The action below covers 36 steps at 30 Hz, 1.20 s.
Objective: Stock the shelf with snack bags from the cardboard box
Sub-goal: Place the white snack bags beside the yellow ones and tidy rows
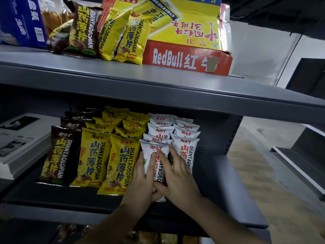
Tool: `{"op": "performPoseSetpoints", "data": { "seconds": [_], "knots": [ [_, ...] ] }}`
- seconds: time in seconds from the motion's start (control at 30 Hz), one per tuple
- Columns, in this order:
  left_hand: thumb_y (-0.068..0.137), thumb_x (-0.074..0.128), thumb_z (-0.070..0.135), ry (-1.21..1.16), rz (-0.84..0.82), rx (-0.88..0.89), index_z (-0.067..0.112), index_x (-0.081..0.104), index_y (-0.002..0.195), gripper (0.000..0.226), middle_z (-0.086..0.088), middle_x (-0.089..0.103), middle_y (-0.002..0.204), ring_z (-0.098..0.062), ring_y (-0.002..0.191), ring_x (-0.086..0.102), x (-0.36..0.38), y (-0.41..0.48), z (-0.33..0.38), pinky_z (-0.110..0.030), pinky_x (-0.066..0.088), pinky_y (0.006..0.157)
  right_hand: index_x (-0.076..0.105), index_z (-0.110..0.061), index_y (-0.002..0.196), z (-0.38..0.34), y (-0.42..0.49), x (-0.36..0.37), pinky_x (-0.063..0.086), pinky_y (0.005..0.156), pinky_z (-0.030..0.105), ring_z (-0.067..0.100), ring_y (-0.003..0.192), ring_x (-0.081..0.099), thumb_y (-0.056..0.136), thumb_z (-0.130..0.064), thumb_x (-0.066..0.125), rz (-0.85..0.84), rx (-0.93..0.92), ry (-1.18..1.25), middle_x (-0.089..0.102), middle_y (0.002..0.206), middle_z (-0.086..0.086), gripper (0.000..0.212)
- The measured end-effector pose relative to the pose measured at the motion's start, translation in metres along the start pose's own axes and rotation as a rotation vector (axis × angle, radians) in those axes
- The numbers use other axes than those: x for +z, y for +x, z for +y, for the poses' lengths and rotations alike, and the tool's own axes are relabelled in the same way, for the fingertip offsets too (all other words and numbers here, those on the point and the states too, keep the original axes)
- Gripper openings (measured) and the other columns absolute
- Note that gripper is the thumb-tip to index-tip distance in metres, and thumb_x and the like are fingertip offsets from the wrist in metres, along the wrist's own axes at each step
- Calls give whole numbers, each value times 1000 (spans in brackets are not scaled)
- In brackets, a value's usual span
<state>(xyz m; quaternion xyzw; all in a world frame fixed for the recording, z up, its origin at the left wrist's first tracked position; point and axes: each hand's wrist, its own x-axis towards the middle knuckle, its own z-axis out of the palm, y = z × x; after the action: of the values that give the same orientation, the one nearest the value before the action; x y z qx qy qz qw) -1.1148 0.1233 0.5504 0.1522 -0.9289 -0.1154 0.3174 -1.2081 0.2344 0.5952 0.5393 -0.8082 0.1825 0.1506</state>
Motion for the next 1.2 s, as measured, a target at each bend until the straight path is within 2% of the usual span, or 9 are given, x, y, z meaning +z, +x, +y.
{"op": "performPoseSetpoints", "data": {
  "seconds": [0.1,0.3,0.37,0.47,0.53,0.7,0.87,1.07,1.2],
  "knots": [
    [53,87,32,21,-24,-1,9,11,150,126,-32,28,143,-41,134,34,-1,3,-2,-36,41,99,5,-33,152,8,0,-7,17,116,38,27,147,13,88,-47,59,-55,-34,15,-5,161,4,85],
    [58,83,51,127,-3,-13,3,22,146,117,-34,32,139,-45,129,39,-3,3,1,-45,37,102,20,-25,151,17,-4,-17,29,114,41,28,141,29,84,-41,64,-17,-39,-100,20,157,7,82],
    [66,72,58,187,6,-12,1,23,146,109,-35,30,142,-45,132,37,-7,0,5,-47,40,105,24,-21,150,19,-9,-22,29,112,40,28,140,31,86,-36,63,-4,10,-104,24,154,8,77],
    [83,50,58,233,37,4,-1,22,145,90,-34,30,144,-44,134,34,-14,-9,9,-49,40,105,37,-14,142,28,-20,-30,42,103,42,30,128,45,84,-32,65,51,53,-126,37,145,10,67],
    [90,41,50,241,56,17,0,23,145,77,-31,32,145,-43,135,34,-21,-13,12,-50,38,107,43,-10,136,35,-26,-36,50,95,44,33,120,50,84,-28,66,64,64,-123,42,139,13,59],
    [84,48,16,211,82,123,-1,34,140,60,-27,36,143,-41,135,30,-31,-27,27,-54,33,109,46,-6,136,49,-50,-47,50,90,50,39,120,48,88,-22,60,9,134,-110,43,137,17,52],
    [80,38,13,175,28,162,1,46,132,54,-22,46,138,-40,131,39,-28,-44,58,-54,37,105,50,-5,133,53,-79,-49,50,87,48,38,113,51,89,-21,57,-17,114,-107,50,129,16,47],
    [78,45,5,104,32,262,-1,52,126,48,-21,51,132,-39,128,43,-18,-69,91,-51,37,105,52,-7,131,47,-123,-49,46,88,41,35,114,52,91,-20,53,-16,111,-59,52,128,14,43],
    [78,48,1,16,3,365,-1,57,119,42,-18,54,129,-34,126,46,-5,-95,114,-42,35,106,61,-6,118,46,-159,-46,50,81,40,33,98,60,87,-23,41,16,42,-12,61,114,12,40]
  ]
}}
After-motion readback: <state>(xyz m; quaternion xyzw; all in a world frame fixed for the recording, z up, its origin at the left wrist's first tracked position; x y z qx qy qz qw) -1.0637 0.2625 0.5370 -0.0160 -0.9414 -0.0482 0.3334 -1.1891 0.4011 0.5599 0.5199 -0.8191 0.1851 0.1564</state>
